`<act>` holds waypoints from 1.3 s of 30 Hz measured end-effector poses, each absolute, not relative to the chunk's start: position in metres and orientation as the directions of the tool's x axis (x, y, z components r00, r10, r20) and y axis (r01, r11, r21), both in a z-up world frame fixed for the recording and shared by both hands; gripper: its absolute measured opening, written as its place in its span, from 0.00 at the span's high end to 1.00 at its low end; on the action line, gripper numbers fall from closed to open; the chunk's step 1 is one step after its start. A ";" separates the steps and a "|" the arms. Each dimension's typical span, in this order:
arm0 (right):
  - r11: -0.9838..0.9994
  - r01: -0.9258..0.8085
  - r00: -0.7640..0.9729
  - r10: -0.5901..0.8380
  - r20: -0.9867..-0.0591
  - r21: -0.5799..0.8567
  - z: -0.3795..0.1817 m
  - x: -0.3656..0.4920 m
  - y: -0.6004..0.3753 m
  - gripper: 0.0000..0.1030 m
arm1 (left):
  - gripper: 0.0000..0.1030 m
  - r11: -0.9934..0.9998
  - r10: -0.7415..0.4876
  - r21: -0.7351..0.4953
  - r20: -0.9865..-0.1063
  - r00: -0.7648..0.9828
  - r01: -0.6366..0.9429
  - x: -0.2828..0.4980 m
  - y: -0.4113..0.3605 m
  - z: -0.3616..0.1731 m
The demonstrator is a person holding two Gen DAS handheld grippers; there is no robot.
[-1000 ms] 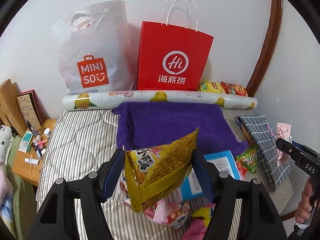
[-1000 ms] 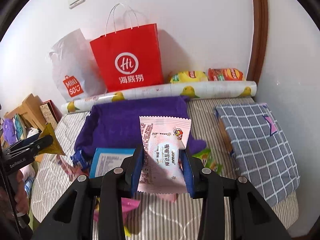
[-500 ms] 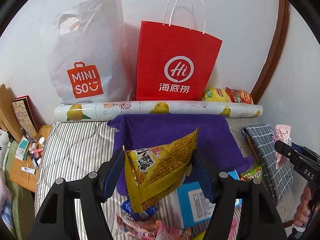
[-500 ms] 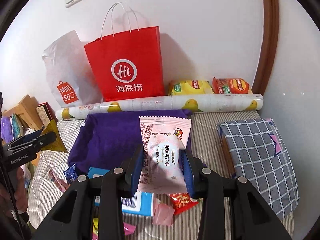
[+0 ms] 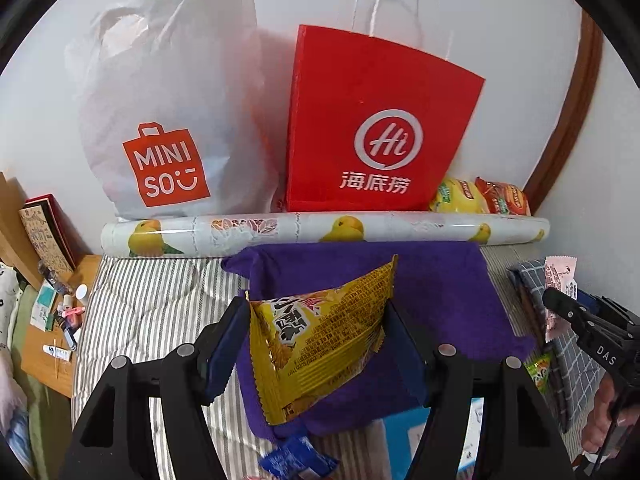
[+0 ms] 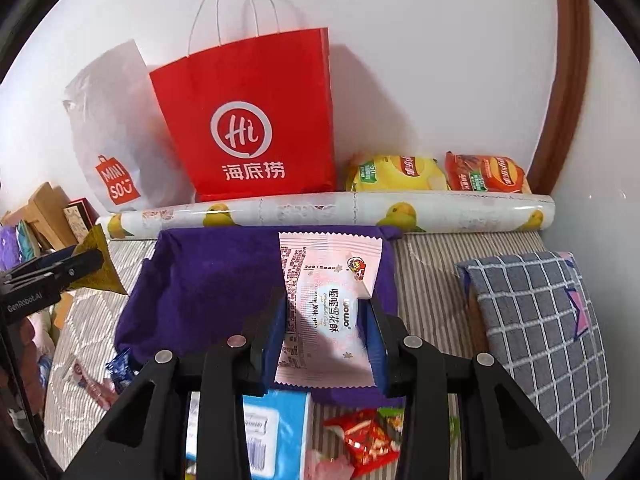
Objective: Organize snacks
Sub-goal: 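Carry both packets onto the purple towel and open both tools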
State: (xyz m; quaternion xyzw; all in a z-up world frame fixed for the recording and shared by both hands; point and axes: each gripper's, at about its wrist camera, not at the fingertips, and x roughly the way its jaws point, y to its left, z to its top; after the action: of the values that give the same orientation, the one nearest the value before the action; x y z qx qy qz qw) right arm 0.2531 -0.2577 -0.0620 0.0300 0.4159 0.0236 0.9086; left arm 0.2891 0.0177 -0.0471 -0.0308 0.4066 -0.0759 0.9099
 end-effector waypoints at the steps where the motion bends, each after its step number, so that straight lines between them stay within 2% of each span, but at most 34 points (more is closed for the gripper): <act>1: 0.997 -0.016 0.651 0.067 -0.756 0.075 -0.064 0.257 -0.259 0.64 | 0.35 0.987 -0.159 -0.115 -0.738 0.656 0.110 0.296 0.019 -0.049; 25: 0.994 0.012 0.472 0.089 -0.877 0.107 -0.161 0.364 -0.271 0.64 | 0.35 0.985 -0.169 -0.130 -0.853 0.493 0.112 0.398 0.010 -0.134; 39: 0.995 0.012 0.400 0.086 -0.913 0.099 -0.187 0.376 -0.273 0.62 | 0.35 0.985 -0.166 -0.126 -0.863 0.476 0.115 0.410 0.001 -0.147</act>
State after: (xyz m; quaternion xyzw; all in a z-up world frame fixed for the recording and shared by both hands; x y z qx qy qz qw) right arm 0.3760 -0.2731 -0.1866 0.0445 0.5473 0.0221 0.8355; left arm 0.4100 0.0012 -0.1470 -0.0253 0.5051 -0.0818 0.8588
